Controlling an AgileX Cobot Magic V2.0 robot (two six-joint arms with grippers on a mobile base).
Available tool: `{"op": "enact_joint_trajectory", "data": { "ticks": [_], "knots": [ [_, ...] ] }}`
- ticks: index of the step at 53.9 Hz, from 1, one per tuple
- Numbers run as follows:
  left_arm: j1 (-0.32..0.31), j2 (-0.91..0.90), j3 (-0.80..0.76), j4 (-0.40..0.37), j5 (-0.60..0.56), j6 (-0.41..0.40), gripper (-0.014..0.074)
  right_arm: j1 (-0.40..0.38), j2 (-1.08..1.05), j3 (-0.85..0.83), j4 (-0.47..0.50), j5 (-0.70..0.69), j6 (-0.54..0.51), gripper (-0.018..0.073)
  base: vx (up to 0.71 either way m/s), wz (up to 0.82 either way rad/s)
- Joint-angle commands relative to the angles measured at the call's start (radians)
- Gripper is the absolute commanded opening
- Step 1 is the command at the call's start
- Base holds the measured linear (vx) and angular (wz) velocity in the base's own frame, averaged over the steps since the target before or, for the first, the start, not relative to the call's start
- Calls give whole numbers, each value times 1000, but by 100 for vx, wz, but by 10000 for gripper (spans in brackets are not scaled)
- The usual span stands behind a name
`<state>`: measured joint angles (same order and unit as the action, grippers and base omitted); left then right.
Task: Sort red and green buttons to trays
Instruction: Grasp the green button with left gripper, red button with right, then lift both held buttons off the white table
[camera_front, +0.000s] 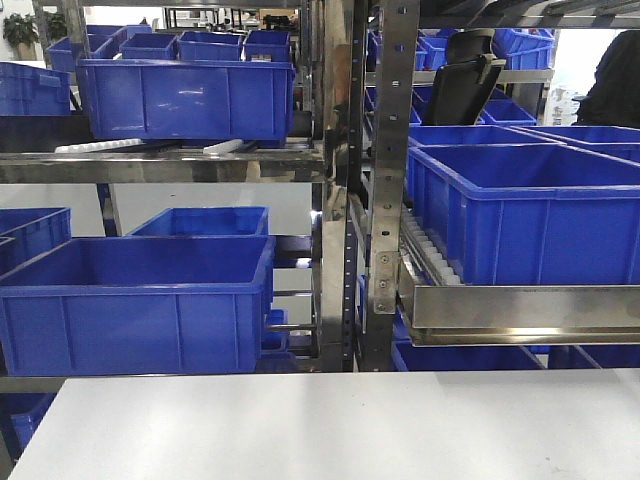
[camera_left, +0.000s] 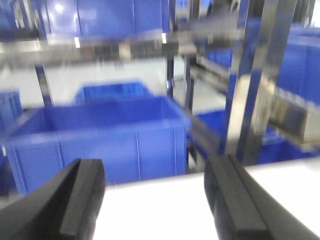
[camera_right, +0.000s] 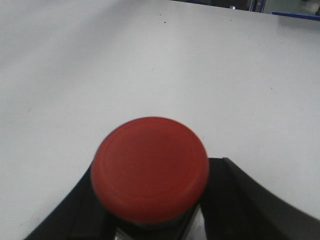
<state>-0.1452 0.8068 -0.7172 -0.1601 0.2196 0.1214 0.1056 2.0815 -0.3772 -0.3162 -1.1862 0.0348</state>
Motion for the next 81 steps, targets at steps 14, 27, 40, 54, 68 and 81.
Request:
{"op": "enact_joint_trajectory", "data": {
  "ticks": [14,27,40,54,68,81],
  "knots": [
    [-1,124,385,-106,-329,-8,534,-6,-40,53,44,-153,-27,-14,0,0],
    [-1,410,544,-35,-840,-4,534,-6,-40,53,69,-153,-26,-14,0,0],
    [-1,688,542,107,-1069,-17,534,-6,-40,53,69,-153,-26,-13,0,0],
    [-1,880,542,130,-1209,-64,534,-6,-38,53,73,-153,-26,-13,0,0],
    [-1,985,459,133,-1221,-64,534,-6,-38,53,73,-153,-26,-13,0,0],
    [-1,1035,370,149,-1209,-64,534,-6,-38,53,73,-153,-26,-13,0,0]
  ]
}}
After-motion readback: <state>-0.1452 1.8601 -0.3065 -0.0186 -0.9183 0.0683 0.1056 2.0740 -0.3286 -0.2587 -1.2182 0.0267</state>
